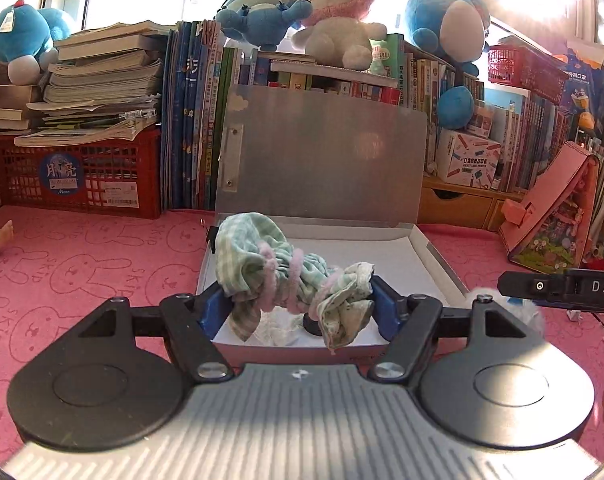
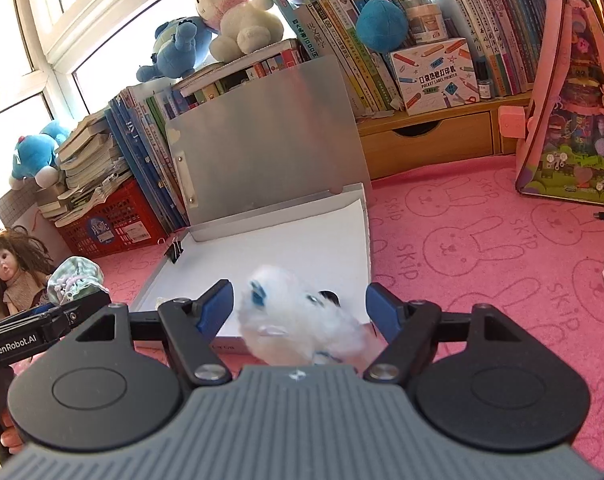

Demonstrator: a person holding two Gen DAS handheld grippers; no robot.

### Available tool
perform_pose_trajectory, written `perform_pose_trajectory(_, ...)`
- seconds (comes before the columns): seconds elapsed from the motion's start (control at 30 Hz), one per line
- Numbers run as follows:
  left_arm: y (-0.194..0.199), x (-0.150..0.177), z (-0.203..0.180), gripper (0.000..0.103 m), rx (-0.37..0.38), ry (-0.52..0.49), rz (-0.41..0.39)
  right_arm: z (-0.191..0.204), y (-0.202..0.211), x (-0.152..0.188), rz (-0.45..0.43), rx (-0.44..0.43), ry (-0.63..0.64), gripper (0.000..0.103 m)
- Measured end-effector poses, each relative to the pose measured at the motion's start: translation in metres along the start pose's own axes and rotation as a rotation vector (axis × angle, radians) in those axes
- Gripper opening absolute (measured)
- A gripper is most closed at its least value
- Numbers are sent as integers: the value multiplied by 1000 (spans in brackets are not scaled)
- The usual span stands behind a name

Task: Organize objects
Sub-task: 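Lift the plaid cloth and white plush toward the box with both grippers, then lower both held items into the box and open both grippers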

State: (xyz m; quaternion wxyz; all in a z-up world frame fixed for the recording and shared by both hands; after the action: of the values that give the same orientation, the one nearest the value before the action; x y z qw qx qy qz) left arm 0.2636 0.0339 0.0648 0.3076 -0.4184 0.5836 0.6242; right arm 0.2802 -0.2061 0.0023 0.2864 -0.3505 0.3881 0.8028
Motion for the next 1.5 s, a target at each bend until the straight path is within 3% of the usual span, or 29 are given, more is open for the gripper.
perform_pose_trajectory(0.1, -25, -4, -5, 76, -26, 9, 20, -3, -14, -7, 0, 12, 5, 76)
perform_pose_trajectory(0.17, -40, -3, -6, 76, -47, 12, 31, -6, -24, -8, 26, 35, 8, 67)
perform_pose_trajectory(0.23, -48, -1, -4, 76, -60, 29, 46, -9, -22, -5, 22, 66, 22, 65)
perform_pose_trajectory(0.43, -44, 13, 2, 76, -45, 16, 43, -14, 24, 24, 1, 126, 146, 93)
perform_pose_trajectory(0.57, -38, 18, 6, 76, -33, 23, 34, -8, 58, 56, 2, 147, 211, 102)
perform_pose_trajectory(0.67, -38, 20, 6, 76, -38, 11, 31, 2, 69, 79, 16, 146, 283, 103)
perform_pose_trajectory(0.83, -35, 25, 6, 76, -42, 0, 32, 14, 51, 107, 108, 156, 376, 103)
perform_pose_trajectory(1.07, -35, 30, 11, 76, -50, -3, 45, 10, 25, 125, 220, 131, 315, 100)
perform_pose_trajectory(1.17, -39, 37, 14, 76, -51, 5, 67, 11, 29, 124, 210, 140, 296, 87)
perform_pose_trajectory(1.5, -44, 27, 11, 76, -46, 13, 57, 12, 29, 63, 74, 71, 167, 85)
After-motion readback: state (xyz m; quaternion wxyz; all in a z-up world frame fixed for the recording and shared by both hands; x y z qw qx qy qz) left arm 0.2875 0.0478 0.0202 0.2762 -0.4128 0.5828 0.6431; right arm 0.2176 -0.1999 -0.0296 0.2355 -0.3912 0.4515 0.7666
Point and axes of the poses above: each gripper's, at about its wrist camera, not at the fingertips, and y roughly against the way its jaws point, z to its left, x to its underside, the point moved 6 cm from there along -y, roughly the way its jaws point, and after that the axes turned 11 degrees about -x, right-handed, at the moved point
